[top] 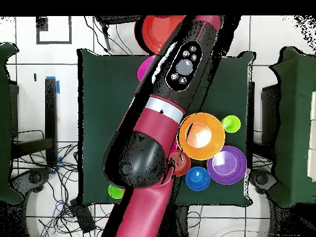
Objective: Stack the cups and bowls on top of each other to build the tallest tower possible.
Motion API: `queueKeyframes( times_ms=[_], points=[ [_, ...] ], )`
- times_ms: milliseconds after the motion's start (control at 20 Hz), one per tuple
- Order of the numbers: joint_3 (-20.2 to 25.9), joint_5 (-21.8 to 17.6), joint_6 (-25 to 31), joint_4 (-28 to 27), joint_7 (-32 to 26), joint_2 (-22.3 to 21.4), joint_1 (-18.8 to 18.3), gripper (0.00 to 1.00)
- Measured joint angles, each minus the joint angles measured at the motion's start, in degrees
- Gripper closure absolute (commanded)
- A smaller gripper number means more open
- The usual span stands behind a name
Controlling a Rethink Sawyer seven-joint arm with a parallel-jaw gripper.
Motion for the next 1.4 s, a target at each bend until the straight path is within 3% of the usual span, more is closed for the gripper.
queueKeyframes(
  times_ms=[500,1400],
  points=[
    [2.23,-1.05,-0.01,0.01,0.0,0.38,0.01,1.0],
    [12.52,-10.34,-0.02,0.07,0.0,5.78,1.52,1.0]
  ],
)
